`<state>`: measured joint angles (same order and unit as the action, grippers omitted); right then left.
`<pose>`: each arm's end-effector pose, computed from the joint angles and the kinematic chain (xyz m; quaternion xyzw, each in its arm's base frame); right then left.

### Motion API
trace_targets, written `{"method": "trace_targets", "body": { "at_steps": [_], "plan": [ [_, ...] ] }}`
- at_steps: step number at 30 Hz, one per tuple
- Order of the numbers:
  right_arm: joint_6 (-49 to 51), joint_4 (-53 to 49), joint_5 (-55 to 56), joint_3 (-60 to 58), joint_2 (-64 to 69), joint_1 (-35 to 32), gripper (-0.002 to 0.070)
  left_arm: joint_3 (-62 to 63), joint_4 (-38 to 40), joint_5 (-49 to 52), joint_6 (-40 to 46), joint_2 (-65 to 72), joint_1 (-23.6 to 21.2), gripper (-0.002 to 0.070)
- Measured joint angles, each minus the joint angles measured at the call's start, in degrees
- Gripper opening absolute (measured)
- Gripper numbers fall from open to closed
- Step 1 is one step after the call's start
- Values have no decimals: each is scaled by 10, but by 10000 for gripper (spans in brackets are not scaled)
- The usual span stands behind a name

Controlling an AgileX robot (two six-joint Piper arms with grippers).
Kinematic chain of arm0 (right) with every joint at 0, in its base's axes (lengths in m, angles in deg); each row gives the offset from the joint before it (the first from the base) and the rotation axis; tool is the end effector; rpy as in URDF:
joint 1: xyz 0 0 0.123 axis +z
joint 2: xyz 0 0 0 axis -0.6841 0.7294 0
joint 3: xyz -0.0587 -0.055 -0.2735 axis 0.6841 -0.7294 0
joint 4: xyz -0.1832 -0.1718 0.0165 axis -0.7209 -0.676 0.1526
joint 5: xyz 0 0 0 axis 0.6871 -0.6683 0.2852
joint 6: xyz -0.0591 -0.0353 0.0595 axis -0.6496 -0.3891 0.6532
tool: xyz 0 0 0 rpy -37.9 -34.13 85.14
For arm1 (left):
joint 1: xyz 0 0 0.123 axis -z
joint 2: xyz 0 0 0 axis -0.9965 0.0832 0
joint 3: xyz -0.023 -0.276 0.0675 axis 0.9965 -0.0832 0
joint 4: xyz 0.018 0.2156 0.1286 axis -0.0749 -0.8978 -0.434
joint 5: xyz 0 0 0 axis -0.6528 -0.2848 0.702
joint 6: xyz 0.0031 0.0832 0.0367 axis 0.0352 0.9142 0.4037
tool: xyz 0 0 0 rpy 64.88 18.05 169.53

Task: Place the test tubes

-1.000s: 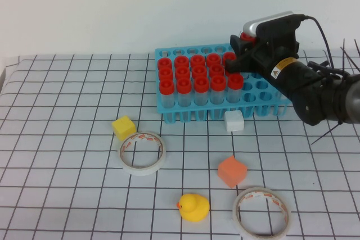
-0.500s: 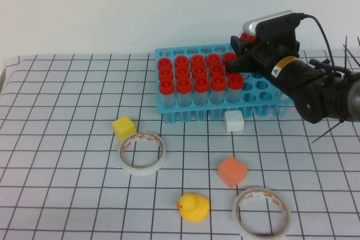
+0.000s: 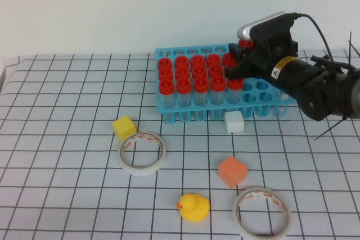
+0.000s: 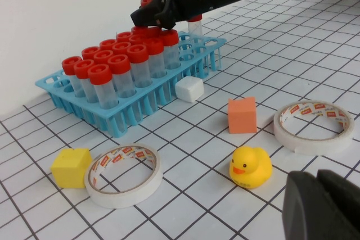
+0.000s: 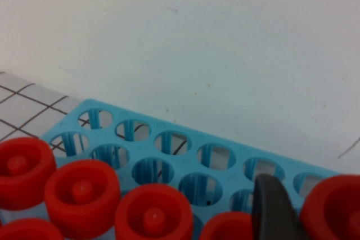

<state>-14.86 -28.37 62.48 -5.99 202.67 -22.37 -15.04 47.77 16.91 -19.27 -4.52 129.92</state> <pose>0.4470 0.1792 0.1948 -0.2004 0.7347 0.1253 0.6358 0.0336 -0.0306 0.2479 0.2971 0.6727 -0.2284 0.6379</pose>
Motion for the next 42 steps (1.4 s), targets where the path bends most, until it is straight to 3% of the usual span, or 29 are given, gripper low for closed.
{"method": "trace_targets", "body": {
  "at_steps": [17, 24, 34, 38, 40, 42],
  "plan": [
    [17, 0, -12, -1, -4, 0, 267, 0, 0, 0, 0, 0, 0, -1],
    [49, 0, -23, -1, -4, 0, 452, 0, 0, 0, 0, 0, 0, -1],
    [50, 0, -63, -4, -29, 0, 485, 0, 0, 0, 0, 0, 0, -1],
    [50, 0, -126, -10, -77, 0, 454, 0, 0, 0, 0, 0, 0, -1],
    [54, 0, -152, -10, -114, 0, 379, 0, 0, 0, 0, 0, 0, -1],
    [73, -6, -183, -11, -157, 0, 260, 0, 0, 0, 0, 0, 0, -1]
  ]
}}
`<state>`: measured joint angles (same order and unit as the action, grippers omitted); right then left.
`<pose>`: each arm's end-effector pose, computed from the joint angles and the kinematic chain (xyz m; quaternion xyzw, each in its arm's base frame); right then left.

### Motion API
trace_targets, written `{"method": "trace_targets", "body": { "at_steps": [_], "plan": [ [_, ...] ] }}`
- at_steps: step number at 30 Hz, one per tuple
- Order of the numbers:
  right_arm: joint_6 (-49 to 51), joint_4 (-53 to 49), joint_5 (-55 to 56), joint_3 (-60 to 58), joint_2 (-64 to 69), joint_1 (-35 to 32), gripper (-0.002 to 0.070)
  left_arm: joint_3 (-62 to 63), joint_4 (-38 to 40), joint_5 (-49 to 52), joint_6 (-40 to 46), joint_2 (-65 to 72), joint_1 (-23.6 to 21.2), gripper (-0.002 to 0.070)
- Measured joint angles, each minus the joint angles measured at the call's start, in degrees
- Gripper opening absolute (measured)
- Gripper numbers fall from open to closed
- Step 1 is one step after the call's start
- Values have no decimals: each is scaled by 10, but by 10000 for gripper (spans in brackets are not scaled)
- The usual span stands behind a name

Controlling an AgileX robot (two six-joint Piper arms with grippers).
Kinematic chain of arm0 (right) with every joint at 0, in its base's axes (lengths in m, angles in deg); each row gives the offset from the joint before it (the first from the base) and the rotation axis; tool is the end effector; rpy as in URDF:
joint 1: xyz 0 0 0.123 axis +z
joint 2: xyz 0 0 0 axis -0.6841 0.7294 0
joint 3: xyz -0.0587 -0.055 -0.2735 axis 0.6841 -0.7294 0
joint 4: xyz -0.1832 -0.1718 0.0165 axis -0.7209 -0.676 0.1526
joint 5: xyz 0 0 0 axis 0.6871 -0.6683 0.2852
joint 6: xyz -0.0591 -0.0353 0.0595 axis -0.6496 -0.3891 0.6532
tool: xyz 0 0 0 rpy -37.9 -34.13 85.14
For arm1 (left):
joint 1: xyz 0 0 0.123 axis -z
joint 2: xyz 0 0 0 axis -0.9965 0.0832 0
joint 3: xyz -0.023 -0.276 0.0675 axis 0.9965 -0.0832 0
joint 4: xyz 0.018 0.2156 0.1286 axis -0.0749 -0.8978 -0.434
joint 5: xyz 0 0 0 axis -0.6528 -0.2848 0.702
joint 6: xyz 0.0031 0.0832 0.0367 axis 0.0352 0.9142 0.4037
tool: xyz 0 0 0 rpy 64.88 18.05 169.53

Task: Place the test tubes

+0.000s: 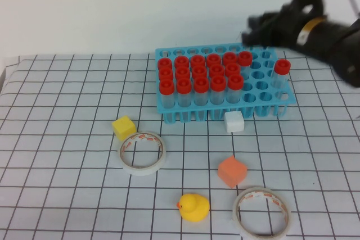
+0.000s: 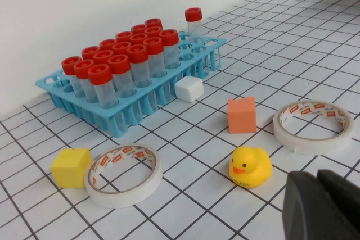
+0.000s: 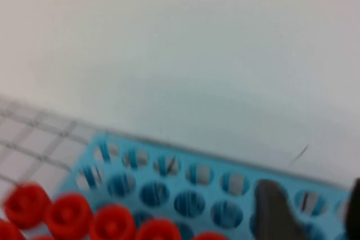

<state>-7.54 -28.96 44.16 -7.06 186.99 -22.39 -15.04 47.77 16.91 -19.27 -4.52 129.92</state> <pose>0.4115 0.1599 0.2876 -0.1490 0.7666 0.1300 0.6110 0.0336 -0.0306 0.2479 0.2971 0.6727 -0.2284 0.6379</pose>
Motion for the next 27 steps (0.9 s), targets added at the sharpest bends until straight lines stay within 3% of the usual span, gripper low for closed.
{"method": "trace_targets", "body": {
  "at_steps": [3, 6, 19, 27],
  "plan": [
    [30, -8, -23, -19, -64, 0, 89, 0, 0, 0, 0, 0, 0, -1],
    [46, -10, -20, -68, -133, 0, 27, 0, 0, 0, 0, 0, 0, -1],
    [52, -71, -22, -334, -477, 1, 0, 0, 0, 0, 0, 0, 0, -1],
    [52, -73, -120, -471, -680, 1, -1, 0, 0, 0, 0, 0, 0, -1]
  ]
}}
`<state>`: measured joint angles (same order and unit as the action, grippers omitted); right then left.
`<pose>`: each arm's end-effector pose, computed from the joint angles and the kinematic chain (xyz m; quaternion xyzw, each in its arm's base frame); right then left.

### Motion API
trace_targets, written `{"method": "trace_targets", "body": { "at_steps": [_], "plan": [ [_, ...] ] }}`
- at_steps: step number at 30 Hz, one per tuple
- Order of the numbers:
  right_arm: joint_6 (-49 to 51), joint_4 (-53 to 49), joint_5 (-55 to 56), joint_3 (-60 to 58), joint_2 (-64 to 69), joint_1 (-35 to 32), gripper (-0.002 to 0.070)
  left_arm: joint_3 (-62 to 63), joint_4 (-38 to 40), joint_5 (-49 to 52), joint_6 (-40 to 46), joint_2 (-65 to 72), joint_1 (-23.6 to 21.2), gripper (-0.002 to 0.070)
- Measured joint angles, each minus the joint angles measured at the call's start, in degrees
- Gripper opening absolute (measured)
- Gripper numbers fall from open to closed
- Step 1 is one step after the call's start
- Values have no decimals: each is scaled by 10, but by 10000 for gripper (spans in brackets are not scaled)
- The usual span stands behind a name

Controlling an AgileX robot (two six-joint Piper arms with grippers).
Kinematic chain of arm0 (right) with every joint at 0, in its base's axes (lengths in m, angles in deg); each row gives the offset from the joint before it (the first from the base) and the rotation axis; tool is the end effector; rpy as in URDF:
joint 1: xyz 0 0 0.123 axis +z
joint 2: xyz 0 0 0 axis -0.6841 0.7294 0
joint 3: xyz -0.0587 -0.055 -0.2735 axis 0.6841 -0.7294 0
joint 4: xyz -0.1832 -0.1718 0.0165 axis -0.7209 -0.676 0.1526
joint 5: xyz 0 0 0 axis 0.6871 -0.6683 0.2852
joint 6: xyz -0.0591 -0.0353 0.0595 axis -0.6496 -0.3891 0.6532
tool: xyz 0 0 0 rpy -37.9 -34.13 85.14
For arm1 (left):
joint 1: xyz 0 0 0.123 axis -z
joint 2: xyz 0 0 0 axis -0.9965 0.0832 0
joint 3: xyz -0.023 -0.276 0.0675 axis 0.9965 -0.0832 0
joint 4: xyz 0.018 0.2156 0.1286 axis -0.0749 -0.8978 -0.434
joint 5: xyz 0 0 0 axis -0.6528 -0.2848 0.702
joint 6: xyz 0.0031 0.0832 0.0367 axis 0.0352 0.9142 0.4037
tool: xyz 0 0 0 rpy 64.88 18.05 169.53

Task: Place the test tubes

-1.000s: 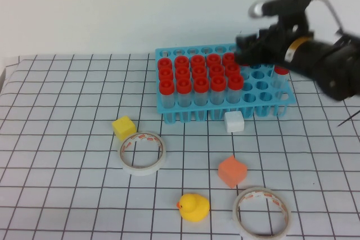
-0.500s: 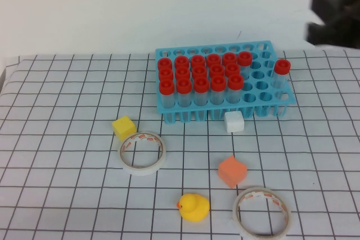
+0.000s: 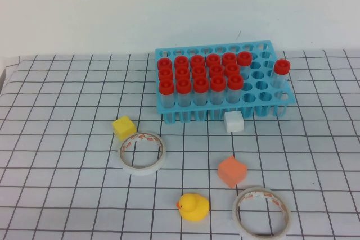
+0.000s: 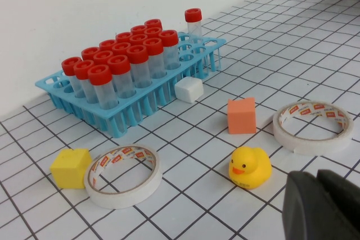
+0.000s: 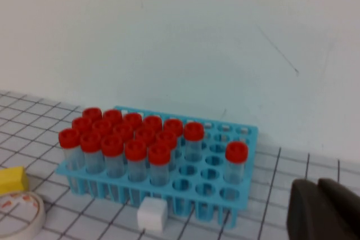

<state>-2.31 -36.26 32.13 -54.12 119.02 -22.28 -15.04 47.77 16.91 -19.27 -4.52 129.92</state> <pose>0.1330 0.0499 0.3340 -0.1396 0.7148 0.1105 0.6763 0.0336 -0.0306 0.2479 0.2971 0.6727 -0.2284 0.6379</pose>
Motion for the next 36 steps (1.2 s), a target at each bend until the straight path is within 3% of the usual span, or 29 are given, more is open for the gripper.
{"method": "trace_targets", "body": {
  "at_steps": [17, 24, 28, 36],
  "plan": [
    [-10, -6, -111, -153, -248, 0, -1, 0, 0, 0, 0, 0, 0, -1],
    [-133, 159, -168, -225, -305, -10, -1, 0, 0, 0, 0, 0, 0, -1],
    [-149, 181, -173, -256, -342, -59, -1, 0, 0, 0, 0, 0, 0, -1],
    [-153, 184, -178, -289, -376, -235, -1, 0, 0, 0, 0, 0, 0, -1]
  ]
}}
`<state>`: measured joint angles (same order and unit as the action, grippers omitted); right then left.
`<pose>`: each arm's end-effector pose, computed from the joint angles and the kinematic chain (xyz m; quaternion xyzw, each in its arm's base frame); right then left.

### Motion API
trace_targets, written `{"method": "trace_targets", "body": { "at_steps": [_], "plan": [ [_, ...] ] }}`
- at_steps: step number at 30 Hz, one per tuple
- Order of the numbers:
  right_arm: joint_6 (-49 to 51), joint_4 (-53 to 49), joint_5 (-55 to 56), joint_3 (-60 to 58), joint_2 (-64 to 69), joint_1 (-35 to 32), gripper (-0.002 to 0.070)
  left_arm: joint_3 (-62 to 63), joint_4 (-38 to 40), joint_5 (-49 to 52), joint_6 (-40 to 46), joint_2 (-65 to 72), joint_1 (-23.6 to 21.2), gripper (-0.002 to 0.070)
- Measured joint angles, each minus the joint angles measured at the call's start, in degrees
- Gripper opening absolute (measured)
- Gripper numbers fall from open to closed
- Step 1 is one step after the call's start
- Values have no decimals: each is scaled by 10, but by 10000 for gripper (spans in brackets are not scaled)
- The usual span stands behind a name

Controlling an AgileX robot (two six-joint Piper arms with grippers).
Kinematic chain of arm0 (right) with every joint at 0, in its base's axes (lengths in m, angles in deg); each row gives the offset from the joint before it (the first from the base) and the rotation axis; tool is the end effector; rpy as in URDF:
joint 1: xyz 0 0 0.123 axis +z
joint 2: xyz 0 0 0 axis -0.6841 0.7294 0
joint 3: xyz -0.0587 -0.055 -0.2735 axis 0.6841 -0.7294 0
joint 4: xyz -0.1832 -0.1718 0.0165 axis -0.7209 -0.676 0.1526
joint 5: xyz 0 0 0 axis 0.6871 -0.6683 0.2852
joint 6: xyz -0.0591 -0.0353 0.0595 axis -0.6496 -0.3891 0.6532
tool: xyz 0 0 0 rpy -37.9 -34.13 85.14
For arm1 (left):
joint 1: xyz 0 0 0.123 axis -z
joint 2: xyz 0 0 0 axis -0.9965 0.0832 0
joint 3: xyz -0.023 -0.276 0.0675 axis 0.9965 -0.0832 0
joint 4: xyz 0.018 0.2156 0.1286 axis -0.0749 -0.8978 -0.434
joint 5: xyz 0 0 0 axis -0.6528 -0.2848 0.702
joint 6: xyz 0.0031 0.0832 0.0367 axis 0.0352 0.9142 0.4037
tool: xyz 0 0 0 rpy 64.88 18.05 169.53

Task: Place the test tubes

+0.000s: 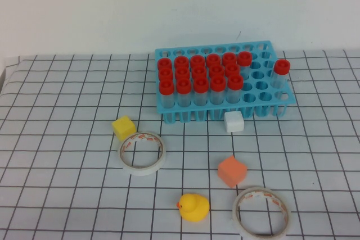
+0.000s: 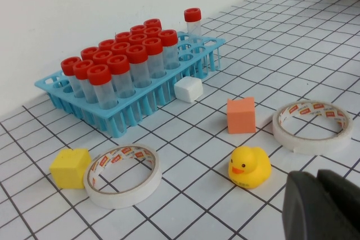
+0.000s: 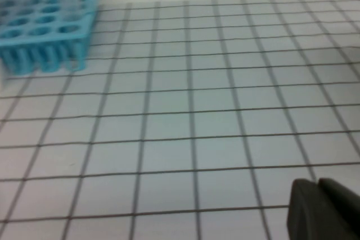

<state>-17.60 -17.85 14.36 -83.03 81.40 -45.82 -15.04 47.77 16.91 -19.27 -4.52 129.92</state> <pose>0.0526 -0.0029 0.1931 0.0298 0.7801 -0.0090 0.6249 0.0336 -0.0306 0.2479 0.2971 0.6727 -0.2284 0.6379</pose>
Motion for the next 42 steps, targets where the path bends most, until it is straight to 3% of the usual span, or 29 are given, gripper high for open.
{"method": "trace_targets", "body": {
  "at_steps": [5, 39, 42],
  "plan": [
    [0, 0, 26, -30, -7, -41, -1, 0, 0, 0, 0, 0, 0, -1],
    [2, 1, 0, -30, -7, -43, -1, -2, 0, 0, 0, 0, 0, -1],
    [2, 1, 0, -30, -7, -43, -1, -18, -28, 0, 0, 0, -6, -1]
  ]
}}
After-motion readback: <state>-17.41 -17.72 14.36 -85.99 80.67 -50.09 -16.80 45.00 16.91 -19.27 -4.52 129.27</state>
